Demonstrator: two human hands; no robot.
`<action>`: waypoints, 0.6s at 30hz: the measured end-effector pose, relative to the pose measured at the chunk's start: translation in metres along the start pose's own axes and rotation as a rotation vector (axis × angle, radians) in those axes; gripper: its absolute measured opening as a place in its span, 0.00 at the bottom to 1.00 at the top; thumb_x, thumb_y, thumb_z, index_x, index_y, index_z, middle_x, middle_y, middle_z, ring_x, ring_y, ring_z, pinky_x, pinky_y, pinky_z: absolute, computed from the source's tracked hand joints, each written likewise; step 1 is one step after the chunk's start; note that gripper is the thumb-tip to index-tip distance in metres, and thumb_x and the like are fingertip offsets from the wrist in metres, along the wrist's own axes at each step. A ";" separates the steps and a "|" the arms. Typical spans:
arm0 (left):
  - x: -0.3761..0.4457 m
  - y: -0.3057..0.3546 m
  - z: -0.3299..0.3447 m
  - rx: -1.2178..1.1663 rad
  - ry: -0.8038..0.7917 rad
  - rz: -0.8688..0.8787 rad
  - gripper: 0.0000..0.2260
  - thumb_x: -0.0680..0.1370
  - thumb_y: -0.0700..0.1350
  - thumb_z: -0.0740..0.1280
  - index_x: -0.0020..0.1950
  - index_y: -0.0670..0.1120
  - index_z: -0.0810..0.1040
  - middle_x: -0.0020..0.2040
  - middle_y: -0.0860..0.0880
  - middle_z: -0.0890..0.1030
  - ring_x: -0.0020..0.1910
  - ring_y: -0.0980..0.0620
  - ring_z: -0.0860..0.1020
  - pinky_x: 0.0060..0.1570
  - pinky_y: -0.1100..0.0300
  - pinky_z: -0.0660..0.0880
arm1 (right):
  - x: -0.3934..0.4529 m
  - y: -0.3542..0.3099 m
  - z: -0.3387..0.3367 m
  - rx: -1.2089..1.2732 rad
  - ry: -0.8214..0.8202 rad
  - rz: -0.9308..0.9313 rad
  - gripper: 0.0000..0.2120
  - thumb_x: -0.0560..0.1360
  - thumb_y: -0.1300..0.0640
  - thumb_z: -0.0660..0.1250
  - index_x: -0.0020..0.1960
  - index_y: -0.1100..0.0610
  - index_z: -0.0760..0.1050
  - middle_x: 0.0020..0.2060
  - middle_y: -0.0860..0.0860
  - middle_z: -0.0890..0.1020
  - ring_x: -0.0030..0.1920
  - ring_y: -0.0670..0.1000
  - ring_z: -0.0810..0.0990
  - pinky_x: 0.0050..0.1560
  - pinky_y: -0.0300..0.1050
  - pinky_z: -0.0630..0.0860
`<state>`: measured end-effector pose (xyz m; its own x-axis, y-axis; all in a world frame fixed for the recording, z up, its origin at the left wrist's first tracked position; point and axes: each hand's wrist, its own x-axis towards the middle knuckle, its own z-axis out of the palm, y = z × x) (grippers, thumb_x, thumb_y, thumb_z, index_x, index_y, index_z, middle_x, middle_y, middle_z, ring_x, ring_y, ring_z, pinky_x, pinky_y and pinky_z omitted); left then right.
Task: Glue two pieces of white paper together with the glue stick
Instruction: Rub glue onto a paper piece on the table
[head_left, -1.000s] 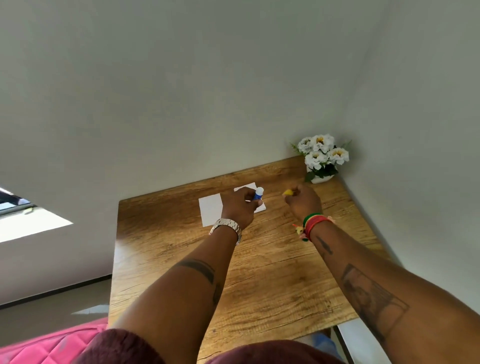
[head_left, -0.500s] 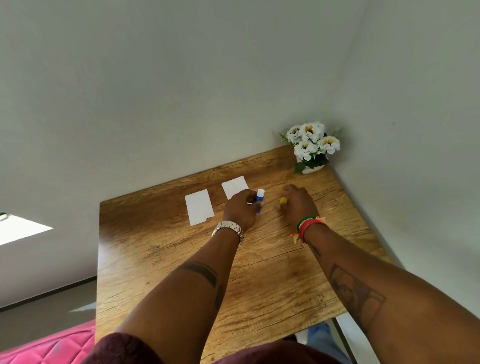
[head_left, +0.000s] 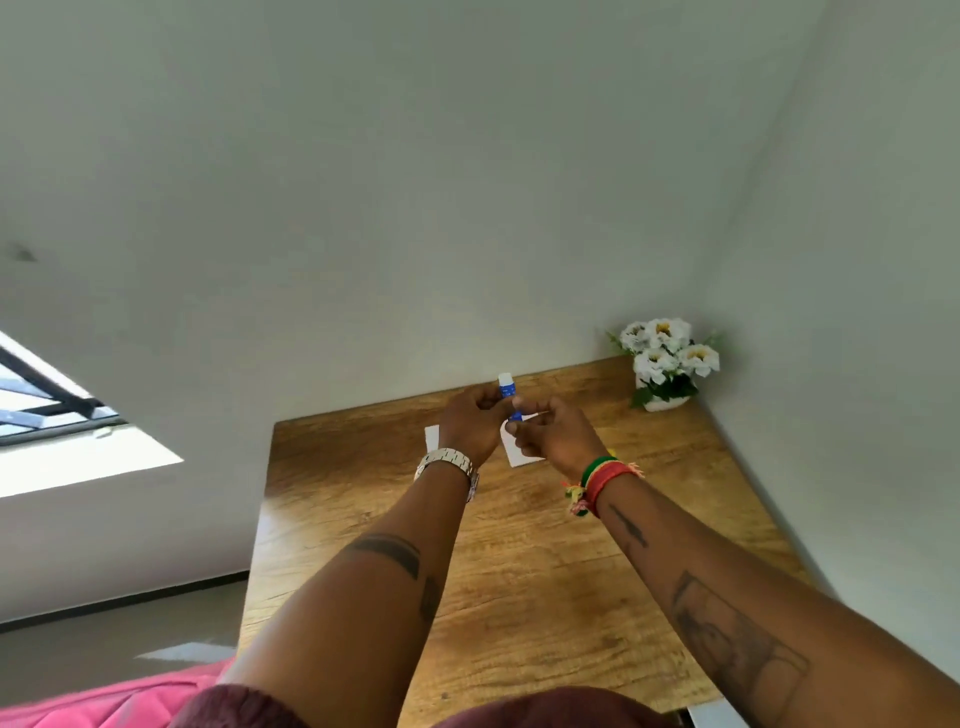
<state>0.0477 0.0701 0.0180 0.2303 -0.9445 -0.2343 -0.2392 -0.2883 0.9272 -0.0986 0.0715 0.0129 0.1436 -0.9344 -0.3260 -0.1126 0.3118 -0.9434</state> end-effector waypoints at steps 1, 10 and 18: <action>0.000 0.005 -0.007 -0.042 0.027 0.005 0.07 0.73 0.51 0.77 0.48 0.52 0.85 0.42 0.56 0.87 0.43 0.58 0.84 0.48 0.59 0.79 | 0.002 -0.008 0.006 0.037 0.010 -0.019 0.11 0.72 0.63 0.77 0.52 0.59 0.79 0.39 0.57 0.84 0.40 0.55 0.81 0.47 0.53 0.82; -0.009 0.040 -0.045 -0.064 0.156 0.095 0.10 0.72 0.53 0.77 0.51 0.54 0.84 0.43 0.58 0.85 0.43 0.61 0.83 0.43 0.65 0.75 | 0.008 -0.045 0.042 0.026 0.036 -0.099 0.14 0.72 0.60 0.77 0.56 0.58 0.80 0.47 0.54 0.86 0.46 0.53 0.85 0.47 0.45 0.84; -0.011 0.044 -0.058 -0.011 0.145 0.117 0.16 0.77 0.49 0.73 0.63 0.45 0.83 0.57 0.49 0.84 0.53 0.52 0.80 0.52 0.59 0.71 | 0.011 -0.041 0.039 0.001 -0.096 -0.154 0.12 0.80 0.55 0.68 0.60 0.60 0.81 0.42 0.54 0.84 0.42 0.51 0.80 0.47 0.45 0.80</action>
<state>0.0893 0.0770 0.0787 0.3356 -0.9386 -0.0803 -0.2622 -0.1749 0.9490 -0.0539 0.0552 0.0459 0.2525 -0.9504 -0.1818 -0.0813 0.1663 -0.9827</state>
